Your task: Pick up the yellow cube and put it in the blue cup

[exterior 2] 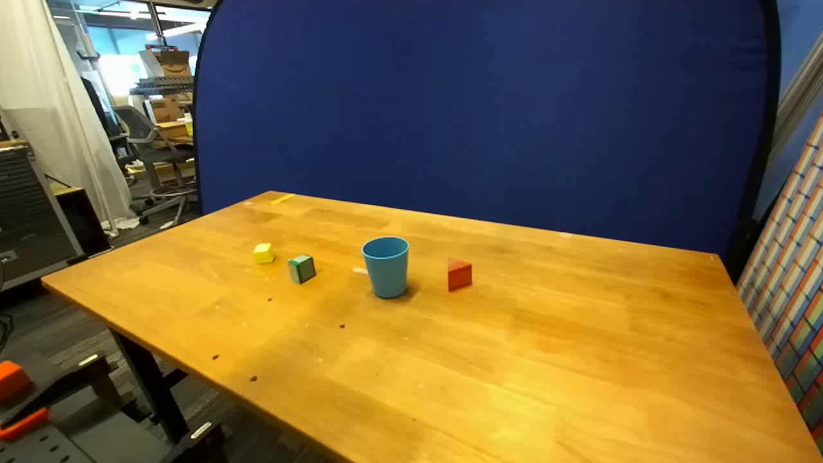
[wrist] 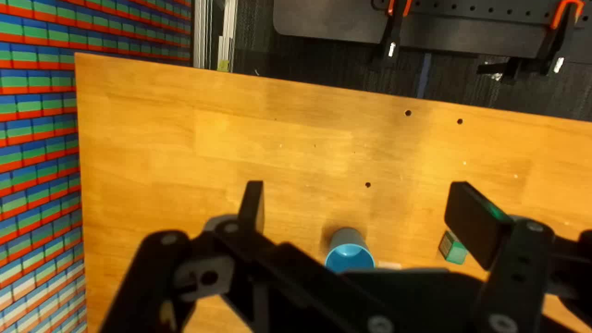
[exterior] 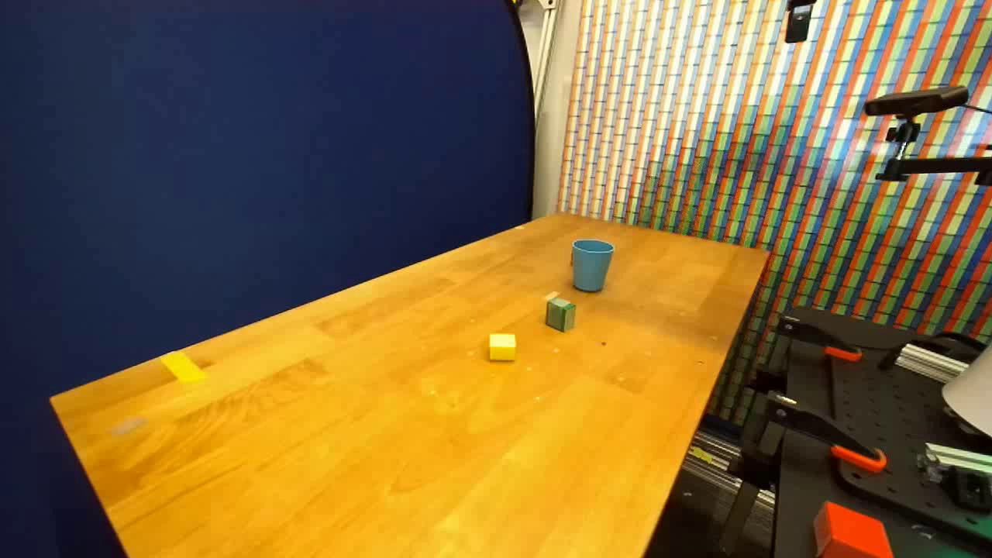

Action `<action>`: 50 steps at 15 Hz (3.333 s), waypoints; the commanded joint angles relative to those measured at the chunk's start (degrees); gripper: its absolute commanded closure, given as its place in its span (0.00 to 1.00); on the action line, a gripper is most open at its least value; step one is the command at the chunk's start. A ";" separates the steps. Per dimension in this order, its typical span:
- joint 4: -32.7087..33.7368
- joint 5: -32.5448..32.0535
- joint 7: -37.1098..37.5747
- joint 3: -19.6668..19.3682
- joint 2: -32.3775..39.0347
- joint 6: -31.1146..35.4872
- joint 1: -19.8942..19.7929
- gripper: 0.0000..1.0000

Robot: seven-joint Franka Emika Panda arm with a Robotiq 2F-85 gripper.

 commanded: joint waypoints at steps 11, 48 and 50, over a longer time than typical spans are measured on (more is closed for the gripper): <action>-1.43 2.73 3.44 -0.05 8.72 9.54 2.86 0.00; 25.44 2.09 -0.11 19.17 73.62 36.79 20.40 0.00; 26.17 1.33 0.12 19.14 74.08 36.79 20.78 0.00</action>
